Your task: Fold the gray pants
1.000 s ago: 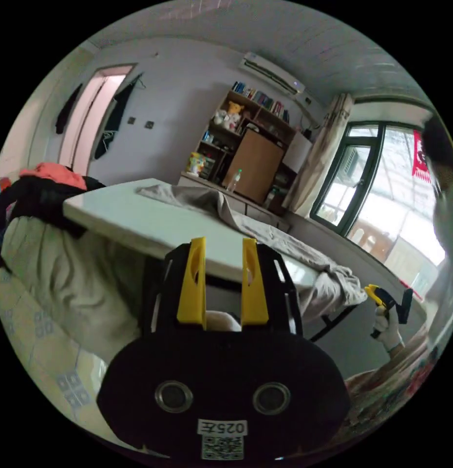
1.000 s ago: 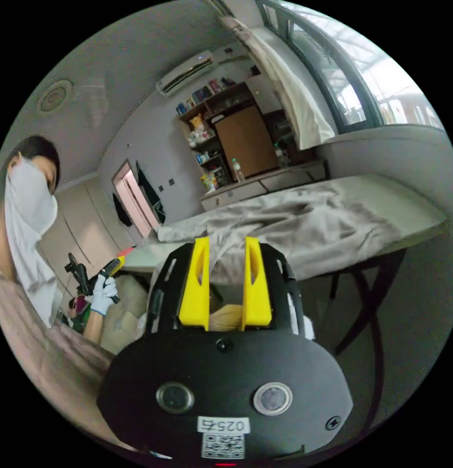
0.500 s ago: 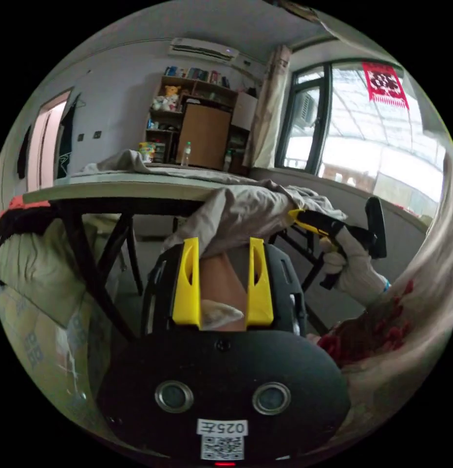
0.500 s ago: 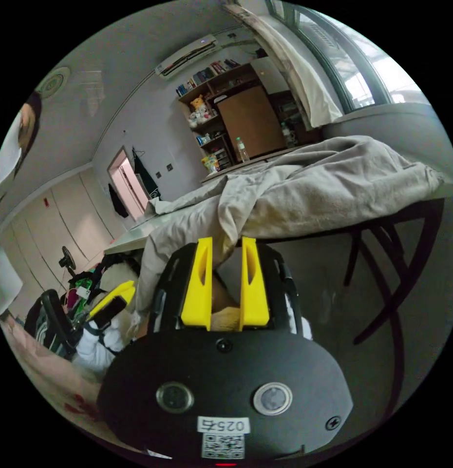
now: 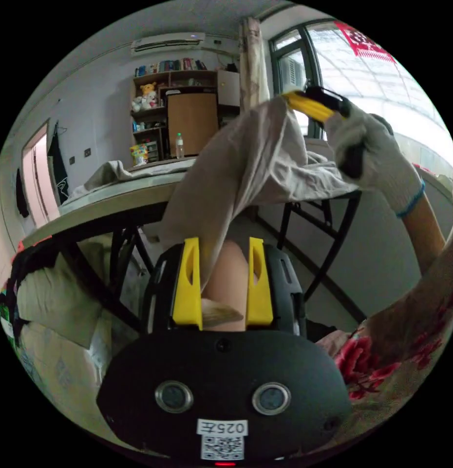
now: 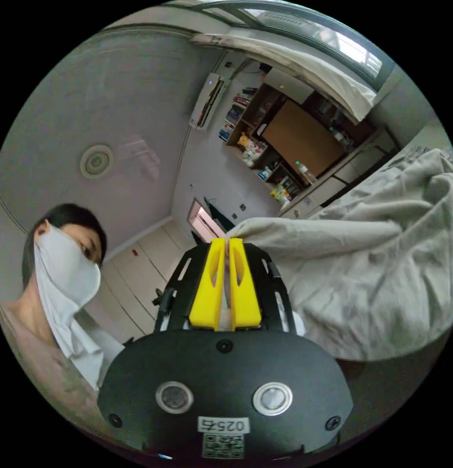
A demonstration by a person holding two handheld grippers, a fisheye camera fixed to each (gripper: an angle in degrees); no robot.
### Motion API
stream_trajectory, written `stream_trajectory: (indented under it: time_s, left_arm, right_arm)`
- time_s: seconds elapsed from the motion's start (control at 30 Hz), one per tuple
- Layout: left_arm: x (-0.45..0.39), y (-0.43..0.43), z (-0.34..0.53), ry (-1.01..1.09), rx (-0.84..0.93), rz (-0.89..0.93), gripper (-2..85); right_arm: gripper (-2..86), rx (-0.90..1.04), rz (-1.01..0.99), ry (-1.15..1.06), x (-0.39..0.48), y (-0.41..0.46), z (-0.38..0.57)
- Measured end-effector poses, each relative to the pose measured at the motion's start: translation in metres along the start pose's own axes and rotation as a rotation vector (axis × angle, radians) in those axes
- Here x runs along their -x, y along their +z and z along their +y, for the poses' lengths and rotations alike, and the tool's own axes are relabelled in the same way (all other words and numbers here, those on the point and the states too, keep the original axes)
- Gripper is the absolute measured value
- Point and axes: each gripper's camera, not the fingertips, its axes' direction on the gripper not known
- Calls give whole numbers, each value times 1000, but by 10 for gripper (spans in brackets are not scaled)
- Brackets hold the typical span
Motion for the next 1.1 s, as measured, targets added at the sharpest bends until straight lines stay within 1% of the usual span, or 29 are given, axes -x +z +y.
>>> stream_trajectory:
  time_s: [0.07, 0.13, 0.2, 0.27, 0.33, 0.47, 0.53, 0.6, 0.67, 0.73, 0.77, 0.83, 0.87, 0.9, 0.93, 1.0, 1.1]
  left_arm:
    - [-9, 8, -8, 45, 41, -69, 101]
    - [-15, 22, -18, 76, 89, -236, 96]
    - [-13, 36, -26, 99, 144, -308, 80]
    - [-2, 44, -31, 48, 156, -340, 39]
    - [21, 42, -33, -15, 125, -257, 5]
    - [67, 6, -32, -155, 37, -168, -8]
    - [100, -52, -33, -280, -114, -175, -11]
    - [123, -96, -48, -304, -213, -208, -12]
    - [148, -121, -80, -266, -255, -162, -13]
    - [187, -112, -136, -189, -205, -21, -13]
    - [196, -103, -149, -171, -186, 11, -13]
    - [236, -36, -202, -162, 24, 175, -8]
    - [245, -17, -211, -177, 88, 222, -6]
    - [261, 19, -221, -219, 173, 323, 3]
    - [274, 45, -222, -273, 232, 371, 18]
    - [284, 56, -213, -323, 226, 423, 31]
    - [289, 20, -189, -332, 88, 385, 73]
  right_arm:
    - [-6, -14, -44, 52, -14, 9, -16]
    - [-6, -23, -64, 72, -24, 19, -30]
    - [-6, -26, -45, 51, -24, 23, -36]
    - [-7, -18, -18, 23, -22, 26, -40]
    - [-7, -2, 8, 3, -24, 30, -43]
    - [-7, 11, 87, -61, -22, 28, -47]
    - [-6, 45, 124, -151, -13, 27, -50]
    - [-6, 106, 150, -247, -4, 31, -52]
    - [-6, 124, 209, -326, 4, 34, -50]
    - [-6, 66, 309, -406, 11, 36, -50]
    - [-6, 55, 330, -405, 10, 36, -52]
    - [-6, 61, 383, -357, -4, 42, -68]
    - [-6, 70, 391, -334, -11, 44, -73]
    - [-6, 95, 396, -278, -27, 47, -81]
    - [-6, 119, 401, -220, -45, 51, -87]
    - [-5, 163, 438, -174, -68, 57, -92]
    - [-5, 286, 583, -175, -92, 73, -91]
